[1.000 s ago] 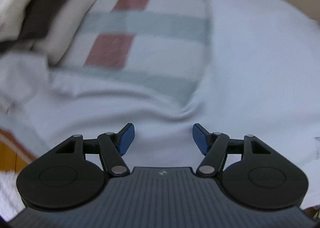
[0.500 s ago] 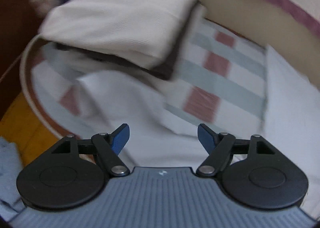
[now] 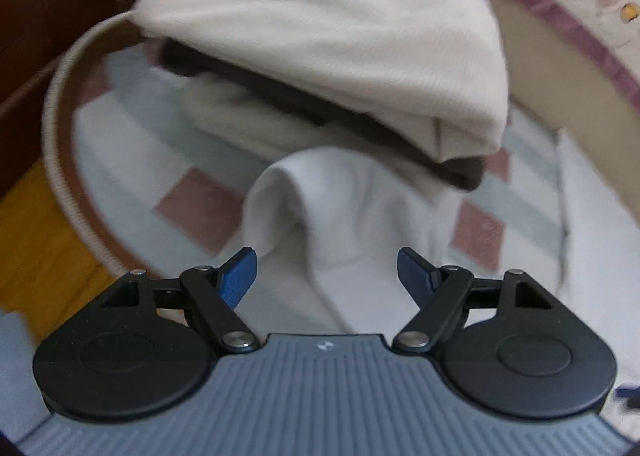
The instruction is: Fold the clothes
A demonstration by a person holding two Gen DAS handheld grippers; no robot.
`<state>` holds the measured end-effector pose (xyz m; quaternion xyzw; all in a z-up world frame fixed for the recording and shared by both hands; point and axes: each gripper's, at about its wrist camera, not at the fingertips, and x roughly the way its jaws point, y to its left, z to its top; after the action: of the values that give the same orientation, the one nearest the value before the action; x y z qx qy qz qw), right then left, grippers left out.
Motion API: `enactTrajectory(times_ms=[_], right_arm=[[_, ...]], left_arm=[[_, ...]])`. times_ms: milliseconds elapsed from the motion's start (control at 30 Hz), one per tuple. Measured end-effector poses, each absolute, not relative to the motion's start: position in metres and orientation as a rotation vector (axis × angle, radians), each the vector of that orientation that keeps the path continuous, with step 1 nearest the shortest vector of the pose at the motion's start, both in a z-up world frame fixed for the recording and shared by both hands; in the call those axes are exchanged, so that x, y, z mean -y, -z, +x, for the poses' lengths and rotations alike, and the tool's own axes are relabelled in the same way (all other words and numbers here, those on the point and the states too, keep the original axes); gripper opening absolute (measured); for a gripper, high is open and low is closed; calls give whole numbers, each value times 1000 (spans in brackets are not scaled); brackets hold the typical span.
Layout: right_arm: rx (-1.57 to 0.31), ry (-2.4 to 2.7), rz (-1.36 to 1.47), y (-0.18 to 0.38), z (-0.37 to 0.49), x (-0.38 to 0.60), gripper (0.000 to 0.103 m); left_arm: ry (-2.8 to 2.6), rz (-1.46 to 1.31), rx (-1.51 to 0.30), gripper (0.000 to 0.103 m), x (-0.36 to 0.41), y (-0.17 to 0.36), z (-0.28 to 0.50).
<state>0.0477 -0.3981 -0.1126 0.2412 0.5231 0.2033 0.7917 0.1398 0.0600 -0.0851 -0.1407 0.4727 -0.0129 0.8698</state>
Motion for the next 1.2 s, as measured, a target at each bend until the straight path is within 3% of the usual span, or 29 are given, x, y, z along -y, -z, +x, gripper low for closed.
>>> enactTrajectory(times_ms=[167, 367, 400, 433, 467, 733, 1033, 1200], right_arm=[[-1202, -396, 247, 127, 14, 382, 55], [-1149, -482, 66, 123, -11, 355, 55], [-1141, -502, 44, 123, -12, 350, 55], [-1130, -520, 21, 123, -14, 344, 55], [-1124, -532, 11, 124, -14, 339, 55], [-1166, -486, 278, 160, 0, 332, 57], [-1252, -575, 589, 179, 6, 347, 58], [-1113, -485, 671, 145, -3, 382, 58]], left_arm=[[82, -270, -992, 77, -55, 99, 165], [103, -261, -994, 73, -50, 119, 182], [126, -250, -995, 56, -48, 122, 182], [167, -224, -993, 14, -44, 124, 182], [186, -197, -977, 3, -39, 123, 180], [-13, -101, -718, 3, -42, 69, 140], [117, -89, -636, 2, -16, 32, 126], [296, 55, -567, 3, 48, 12, 104]])
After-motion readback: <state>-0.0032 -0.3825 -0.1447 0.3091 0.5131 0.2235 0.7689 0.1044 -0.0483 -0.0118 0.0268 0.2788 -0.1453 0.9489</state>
